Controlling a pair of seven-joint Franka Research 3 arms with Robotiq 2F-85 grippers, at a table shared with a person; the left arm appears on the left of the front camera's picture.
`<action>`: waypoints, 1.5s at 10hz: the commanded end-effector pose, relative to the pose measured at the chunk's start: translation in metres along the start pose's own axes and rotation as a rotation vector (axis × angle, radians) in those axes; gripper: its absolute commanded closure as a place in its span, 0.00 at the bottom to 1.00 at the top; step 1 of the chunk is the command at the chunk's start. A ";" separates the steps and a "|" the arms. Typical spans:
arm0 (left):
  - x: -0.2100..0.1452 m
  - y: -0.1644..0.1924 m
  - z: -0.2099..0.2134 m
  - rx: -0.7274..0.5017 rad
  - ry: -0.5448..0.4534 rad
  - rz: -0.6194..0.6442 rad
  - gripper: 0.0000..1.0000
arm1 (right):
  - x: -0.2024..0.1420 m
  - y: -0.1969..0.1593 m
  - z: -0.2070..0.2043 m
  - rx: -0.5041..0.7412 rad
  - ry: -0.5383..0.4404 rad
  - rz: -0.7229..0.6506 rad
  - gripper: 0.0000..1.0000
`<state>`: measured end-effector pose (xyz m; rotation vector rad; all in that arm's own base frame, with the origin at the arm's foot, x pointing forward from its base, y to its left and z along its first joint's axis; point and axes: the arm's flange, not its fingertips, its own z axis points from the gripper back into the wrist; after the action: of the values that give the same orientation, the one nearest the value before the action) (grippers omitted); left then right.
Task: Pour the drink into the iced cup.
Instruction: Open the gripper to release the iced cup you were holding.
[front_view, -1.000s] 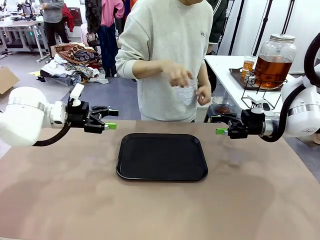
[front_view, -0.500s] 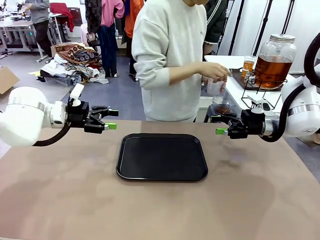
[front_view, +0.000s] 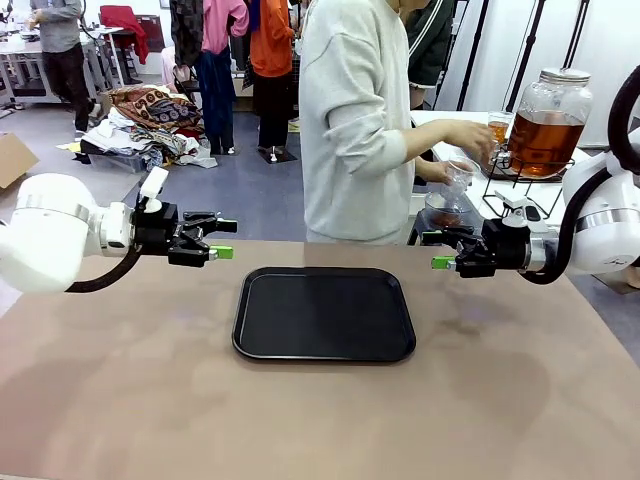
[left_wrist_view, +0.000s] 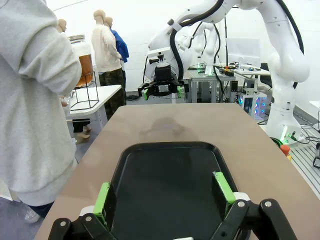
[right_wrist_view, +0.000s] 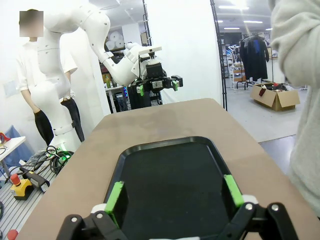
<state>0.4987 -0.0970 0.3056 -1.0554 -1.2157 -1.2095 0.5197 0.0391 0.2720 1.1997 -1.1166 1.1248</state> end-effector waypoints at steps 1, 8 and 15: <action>0.001 0.002 -0.003 0.013 0.000 0.008 0.00 | 0.002 0.000 0.000 0.000 0.001 0.002 0.00; 0.001 0.002 -0.003 0.013 0.000 0.008 0.00 | 0.002 0.000 0.000 0.000 0.001 0.002 0.00; 0.001 0.002 -0.003 0.013 0.000 0.008 0.00 | 0.002 0.000 0.000 0.000 0.001 0.002 0.00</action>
<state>0.4987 -0.0970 0.3056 -1.0554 -1.2156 -1.2095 0.5197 0.0391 0.2720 1.1997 -1.1166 1.1248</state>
